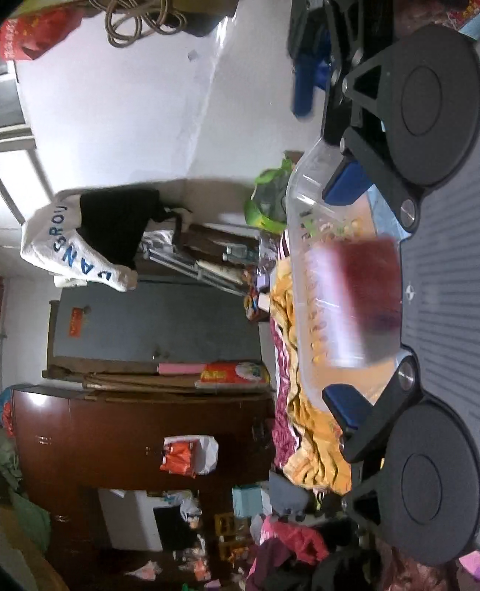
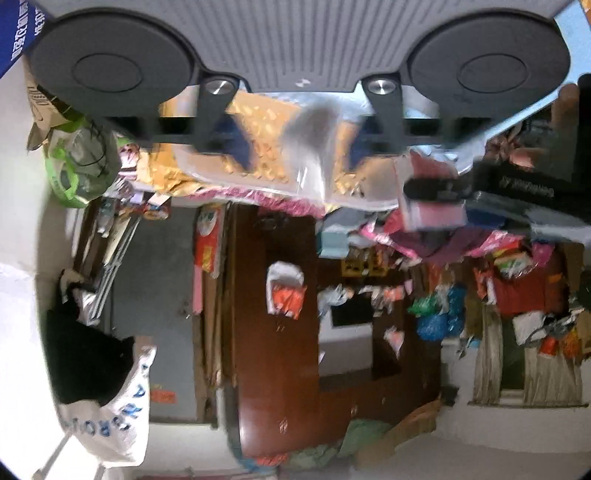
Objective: Organize objects
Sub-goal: 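Carry both items over the white basket and open both tools, then grasp a plastic-bagged dark item with the left tool while the right tool grasps a purple box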
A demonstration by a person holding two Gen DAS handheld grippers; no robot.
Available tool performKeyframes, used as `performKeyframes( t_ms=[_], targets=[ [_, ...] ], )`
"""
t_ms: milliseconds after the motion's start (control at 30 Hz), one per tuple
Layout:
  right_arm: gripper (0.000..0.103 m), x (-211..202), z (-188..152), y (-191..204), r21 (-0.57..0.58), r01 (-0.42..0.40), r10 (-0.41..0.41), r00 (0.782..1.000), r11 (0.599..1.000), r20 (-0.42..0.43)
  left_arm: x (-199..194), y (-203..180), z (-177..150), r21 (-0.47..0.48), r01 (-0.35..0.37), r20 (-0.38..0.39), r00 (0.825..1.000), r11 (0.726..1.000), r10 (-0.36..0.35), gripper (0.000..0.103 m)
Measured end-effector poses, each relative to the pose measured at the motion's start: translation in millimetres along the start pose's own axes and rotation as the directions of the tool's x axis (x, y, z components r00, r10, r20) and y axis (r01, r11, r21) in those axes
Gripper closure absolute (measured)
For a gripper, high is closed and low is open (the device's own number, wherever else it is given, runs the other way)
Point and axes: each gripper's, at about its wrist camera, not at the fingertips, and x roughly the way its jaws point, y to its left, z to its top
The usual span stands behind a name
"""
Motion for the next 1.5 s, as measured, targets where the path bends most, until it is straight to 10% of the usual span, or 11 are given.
performKeyframes(
  t_ms=[367,500,800,1200,1333,1500],
  targets=[
    [0.0,-111.0,-124.5,-22.7,0.108,0.026,-0.024,0.999,0.994,-0.022,-119.1,23.9,-108.7,-0.056,-0.041,0.141,0.989,0.998,0.049,0.0],
    [0.023,-109.8,-146.2,-31.6,0.192,0.03,-0.018,0.998,0.981,-0.064,-133.1,22.3,-146.8,-0.094,-0.026,0.12,0.992,0.995,0.037,0.0],
    [0.034,-107.2,-122.2,-4.8,0.132,-0.057,0.05,0.997,0.99,0.058,-126.5,20.5,-156.8,-0.064,-0.035,0.101,0.994,0.997,0.042,0.005],
    [0.037,-61.1,-92.4,53.0,-0.045,-0.061,0.061,0.998,0.997,-0.01,-129.2,10.8,-175.4,-0.029,-0.04,0.092,0.995,0.999,0.042,0.009],
    [0.056,-56.7,-95.2,56.3,-0.054,-0.055,0.054,0.998,0.997,-0.023,-118.5,-7.9,-169.4,0.023,-0.034,0.099,0.995,0.999,0.031,0.01],
    [0.06,-59.9,-94.4,54.0,-0.056,-0.055,0.054,0.998,0.997,-0.018,-102.7,-17.4,-163.8,0.044,-0.056,0.068,0.996,0.997,0.053,0.029]
  ],
)
